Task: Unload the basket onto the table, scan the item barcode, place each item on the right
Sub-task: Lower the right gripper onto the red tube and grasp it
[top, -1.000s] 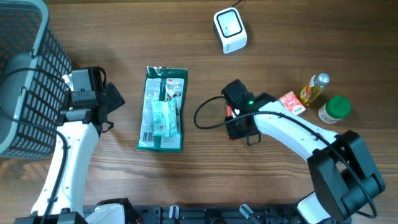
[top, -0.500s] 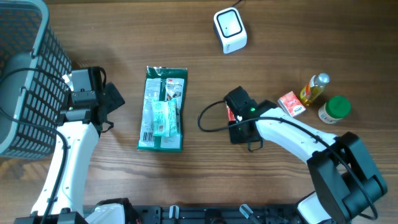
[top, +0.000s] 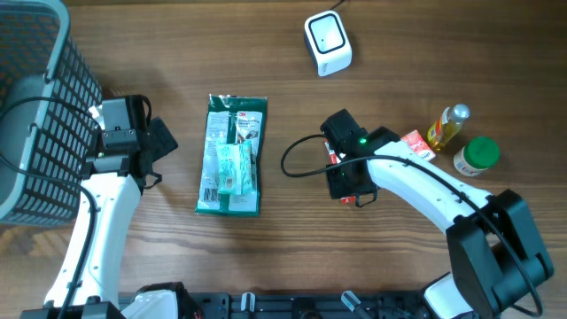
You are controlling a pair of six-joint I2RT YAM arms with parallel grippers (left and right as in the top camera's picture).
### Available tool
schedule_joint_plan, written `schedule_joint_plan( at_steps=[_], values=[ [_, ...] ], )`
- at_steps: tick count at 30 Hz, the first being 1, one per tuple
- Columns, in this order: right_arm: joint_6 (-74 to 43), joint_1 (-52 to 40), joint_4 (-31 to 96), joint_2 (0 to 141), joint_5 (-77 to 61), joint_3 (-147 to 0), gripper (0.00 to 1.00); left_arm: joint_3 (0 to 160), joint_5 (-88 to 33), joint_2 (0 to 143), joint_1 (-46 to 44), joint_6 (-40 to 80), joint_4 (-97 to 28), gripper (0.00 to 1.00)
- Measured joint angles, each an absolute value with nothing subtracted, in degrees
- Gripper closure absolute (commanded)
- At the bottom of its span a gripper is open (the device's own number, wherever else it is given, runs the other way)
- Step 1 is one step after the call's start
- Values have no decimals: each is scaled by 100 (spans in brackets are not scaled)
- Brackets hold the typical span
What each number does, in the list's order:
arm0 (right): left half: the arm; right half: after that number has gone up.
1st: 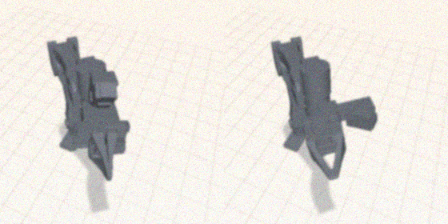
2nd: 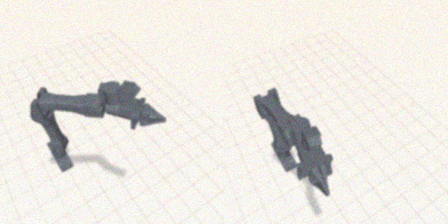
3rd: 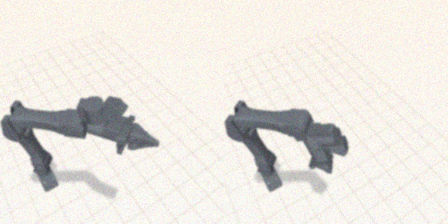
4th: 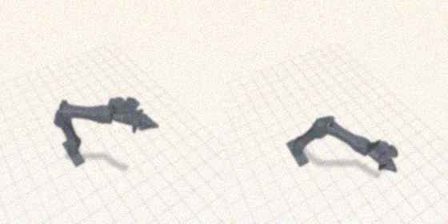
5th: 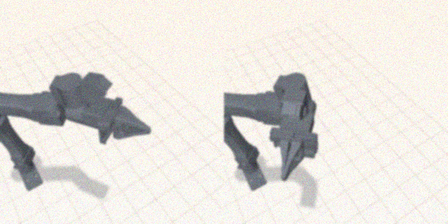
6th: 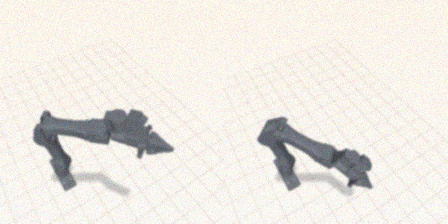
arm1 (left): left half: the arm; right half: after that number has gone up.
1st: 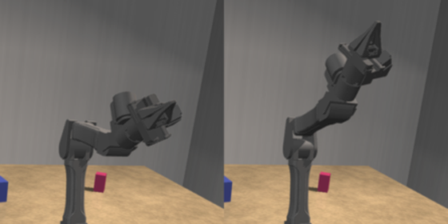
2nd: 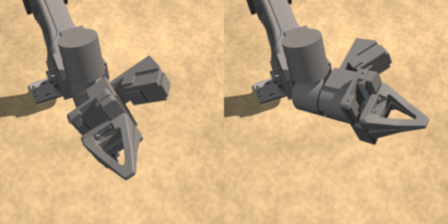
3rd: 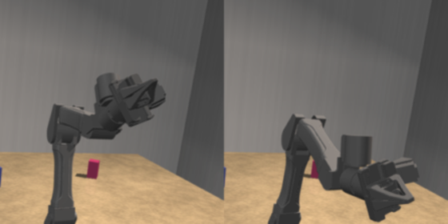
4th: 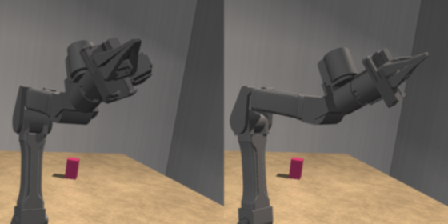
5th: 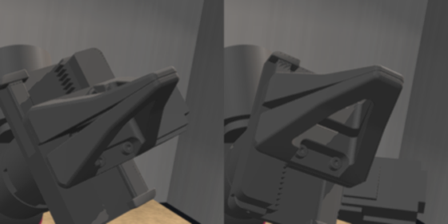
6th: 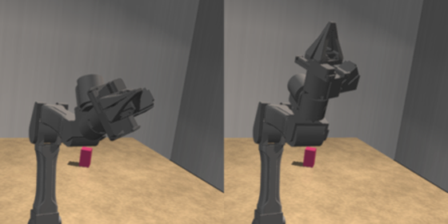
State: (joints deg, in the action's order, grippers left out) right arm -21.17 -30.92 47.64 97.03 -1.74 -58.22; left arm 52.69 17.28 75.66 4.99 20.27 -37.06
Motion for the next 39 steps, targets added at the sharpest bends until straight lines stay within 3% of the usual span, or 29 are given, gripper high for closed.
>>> schedule_joint_plan(
  at_steps=[13, 15, 36, 39],
  values=[
    [-2484, -3092, 4423, 9706, 27, -5446, 56, 5269, 1728, 7566, 499, 2027, -3706, 0],
    [-2519, -3092, 4414, 9706, 49, -5446, 61, 5269, 1728, 7566, 499, 2027, -3706, 0],
    [-2744, -3092, 4206, 9706, 196, -5221, 60, 5269, 1728, 7566, 499, 2027, -3706, 0],
    [-2764, -3092, 3826, 9684, 187, -5035, 65, 5269, 1728, 7566, 499, 2027, -3706, 0]
  ],
)
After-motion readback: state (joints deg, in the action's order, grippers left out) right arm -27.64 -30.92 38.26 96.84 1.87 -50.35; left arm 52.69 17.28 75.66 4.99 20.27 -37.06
